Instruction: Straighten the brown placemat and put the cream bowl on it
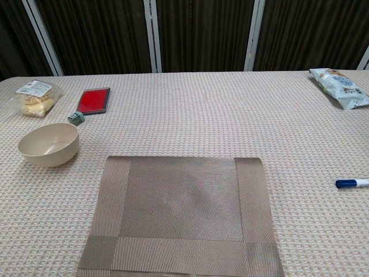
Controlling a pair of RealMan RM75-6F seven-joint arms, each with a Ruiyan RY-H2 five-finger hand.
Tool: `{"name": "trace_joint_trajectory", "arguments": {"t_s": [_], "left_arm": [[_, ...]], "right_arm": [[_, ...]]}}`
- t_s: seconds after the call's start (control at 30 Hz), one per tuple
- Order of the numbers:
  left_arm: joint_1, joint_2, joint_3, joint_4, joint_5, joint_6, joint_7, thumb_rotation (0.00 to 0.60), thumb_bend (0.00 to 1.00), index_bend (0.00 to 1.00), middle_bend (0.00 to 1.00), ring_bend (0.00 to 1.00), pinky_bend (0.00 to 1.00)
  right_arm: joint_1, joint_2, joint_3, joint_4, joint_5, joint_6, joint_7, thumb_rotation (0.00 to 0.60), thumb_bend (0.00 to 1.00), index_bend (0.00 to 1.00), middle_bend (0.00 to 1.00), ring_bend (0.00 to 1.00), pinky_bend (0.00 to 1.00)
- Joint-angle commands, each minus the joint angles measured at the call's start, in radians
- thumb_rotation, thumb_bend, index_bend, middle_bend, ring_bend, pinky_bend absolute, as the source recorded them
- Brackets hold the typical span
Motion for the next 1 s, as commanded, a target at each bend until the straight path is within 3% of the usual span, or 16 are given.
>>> {"name": "trace_joint_trajectory", "arguments": {"t_s": [0.03, 0.3, 0.43, 0.53, 0.77, 1.0], "left_arm": [[0.0, 0.001, -0.009, 0.016, 0.004, -0.013, -0.012, 0.6, 0.0, 0.0, 0.0, 0.0, 0.0], [-0.004, -0.002, -0.012, 0.054, 0.037, -0.056, -0.05, 0.6, 0.0, 0.0, 0.0, 0.0, 0.0], [-0.052, -0.029, -0.006, 0.079, 0.064, -0.15, -0.045, 0.6, 0.0, 0.01, 0.0, 0.0, 0.0], [-0.129, -0.102, -0.015, 0.145, 0.058, -0.287, -0.033, 0.6, 0.0, 0.07, 0.0, 0.0, 0.0], [-0.215, -0.241, -0.03, 0.304, 0.002, -0.465, -0.025, 0.6, 0.04, 0.24, 0.0, 0.0, 0.0], [-0.251, -0.339, -0.028, 0.434, 0.009, -0.512, 0.003, 0.6, 0.07, 0.29, 0.0, 0.0, 0.0]], "right_arm": [[-0.001, -0.003, -0.002, -0.003, -0.004, 0.001, -0.005, 0.6, 0.0, 0.0, 0.0, 0.0, 0.0], [-0.001, -0.004, -0.002, -0.008, -0.007, 0.005, -0.001, 0.6, 0.0, 0.0, 0.0, 0.0, 0.0], [-0.002, -0.002, -0.003, -0.014, -0.006, 0.003, 0.007, 0.6, 0.0, 0.0, 0.0, 0.0, 0.0], [0.001, 0.0, 0.0, -0.017, -0.002, -0.001, 0.005, 0.6, 0.0, 0.0, 0.0, 0.0, 0.0], [0.007, 0.0, 0.01, -0.024, 0.012, -0.009, 0.005, 0.6, 0.0, 0.0, 0.0, 0.0, 0.0], [0.015, 0.0, 0.009, -0.014, 0.026, -0.034, 0.024, 0.6, 0.0, 0.0, 0.0, 0.0, 0.0]]}}
